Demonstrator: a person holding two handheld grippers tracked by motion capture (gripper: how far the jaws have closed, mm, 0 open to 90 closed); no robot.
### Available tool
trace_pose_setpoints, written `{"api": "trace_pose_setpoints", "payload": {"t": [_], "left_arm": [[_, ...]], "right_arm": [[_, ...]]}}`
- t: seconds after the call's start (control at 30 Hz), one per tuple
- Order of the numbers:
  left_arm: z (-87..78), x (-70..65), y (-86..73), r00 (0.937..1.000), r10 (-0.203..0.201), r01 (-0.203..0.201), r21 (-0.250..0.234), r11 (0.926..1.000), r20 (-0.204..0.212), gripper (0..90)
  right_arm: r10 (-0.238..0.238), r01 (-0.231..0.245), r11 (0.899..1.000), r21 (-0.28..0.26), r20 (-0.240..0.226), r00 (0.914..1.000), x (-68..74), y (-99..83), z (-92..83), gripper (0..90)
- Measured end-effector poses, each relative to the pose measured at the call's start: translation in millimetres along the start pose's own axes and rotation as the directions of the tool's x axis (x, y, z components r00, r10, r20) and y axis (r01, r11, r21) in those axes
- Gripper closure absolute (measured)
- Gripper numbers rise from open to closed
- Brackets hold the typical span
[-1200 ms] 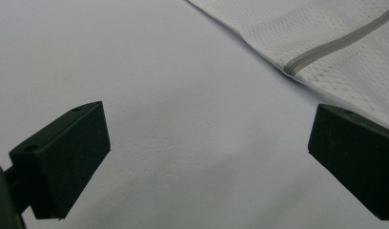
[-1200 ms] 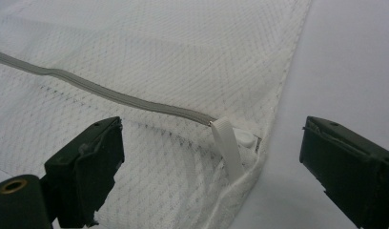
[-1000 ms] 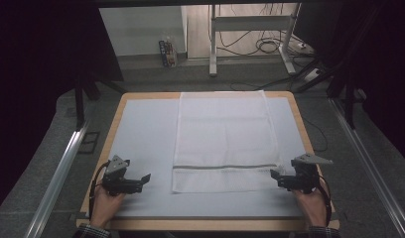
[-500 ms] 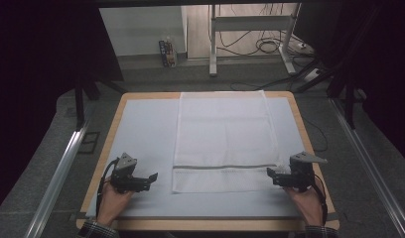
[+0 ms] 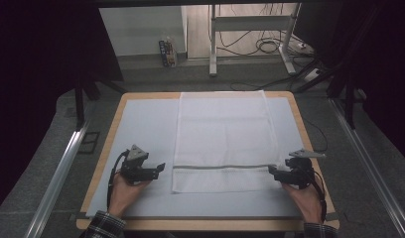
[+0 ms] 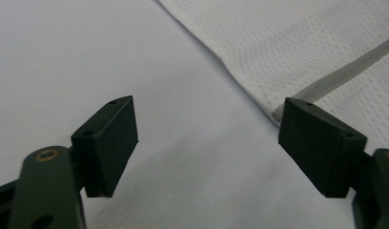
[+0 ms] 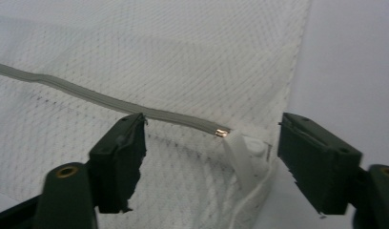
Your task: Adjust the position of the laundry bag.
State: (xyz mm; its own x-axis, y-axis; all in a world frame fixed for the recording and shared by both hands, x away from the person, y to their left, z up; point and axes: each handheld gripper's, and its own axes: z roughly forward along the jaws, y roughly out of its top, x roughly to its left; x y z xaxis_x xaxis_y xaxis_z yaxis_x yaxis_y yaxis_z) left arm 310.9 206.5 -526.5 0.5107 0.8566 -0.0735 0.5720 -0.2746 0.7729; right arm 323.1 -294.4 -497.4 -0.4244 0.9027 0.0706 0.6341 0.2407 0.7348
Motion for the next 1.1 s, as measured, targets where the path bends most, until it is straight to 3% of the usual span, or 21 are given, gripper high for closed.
{"api": "trace_pose_setpoints", "payload": {"t": [0.07,0.2,0.27,0.33,0.43,0.6,0.67,0.87,1.07,1.1], "left_arm": [[6.3,-4.2,5.6,0.9995,0.021,-0.021,-0.002,0.9998,0.021,22.6],[16.6,-10.8,13.5,0.9983,0.055,-0.055,-0.004,0.9985,0.019,26.0],[26.1,-14.6,18.7,0.9974,0.071,-0.071,0.001,0.9975,0.013,30.6],[30.5,-15.1,20.9,0.9970,0.075,-0.075,0.000,0.9972,0.016,33.5],[34.7,-14.3,24.2,0.9977,0.066,-0.066,-0.005,0.9978,0.013,38.3],[38.5,-11.1,28.3,0.9993,0.038,-0.038,-0.016,0.9992,0.007,45.2],[42.1,-9.2,29.2,0.9999,0.014,-0.014,-0.018,0.9997,0.001,53.3],[48.6,-8.8,29.9,1.0000,0.002,-0.002,-0.010,1.0000,0.003,57.0],[60.0,-10.6,29.9,0.9997,0.021,-0.021,0.012,0.9997,-0.012,54.6],[62.8,-10.5,28.9,0.9989,0.043,-0.042,0.020,0.9989,-0.021,53.4]], "right_arm": [[-0.008,0.008,1.000,0.000,0.020,0.9998,-1.1,2.8,-0.8,30.9],[-0.015,0.015,1.000,-0.001,0.046,0.9988,-4.9,8.3,0.5,32.9],[-0.030,0.030,1.000,0.001,0.084,0.9960,-10.4,14.3,5.6,40.0],[-0.042,0.041,0.999,0.012,0.088,0.9952,-13.8,16.2,9.3,47.3],[-0.057,0.054,0.998,0.028,0.105,0.9928,-17.7,18.2,13.0,55.8],[-0.063,0.062,0.998,0.010,0.121,0.9907,-20.8,23.3,16.4,63.8],[-0.067,0.066,0.998,0.013,0.126,0.9897,-22.5,27.7,23.4,68.4],[-0.110,0.107,0.994,0.030,0.109,0.9880,-23.8,28.6,32.8,66.9],[-0.093,0.090,0.995,0.031,0.109,0.9896,-27.3,29.6,38.0,66.7],[-0.090,0.086,0.996,0.038,0.108,0.9901,-27.4,29.3,39.6,66.7]]}}
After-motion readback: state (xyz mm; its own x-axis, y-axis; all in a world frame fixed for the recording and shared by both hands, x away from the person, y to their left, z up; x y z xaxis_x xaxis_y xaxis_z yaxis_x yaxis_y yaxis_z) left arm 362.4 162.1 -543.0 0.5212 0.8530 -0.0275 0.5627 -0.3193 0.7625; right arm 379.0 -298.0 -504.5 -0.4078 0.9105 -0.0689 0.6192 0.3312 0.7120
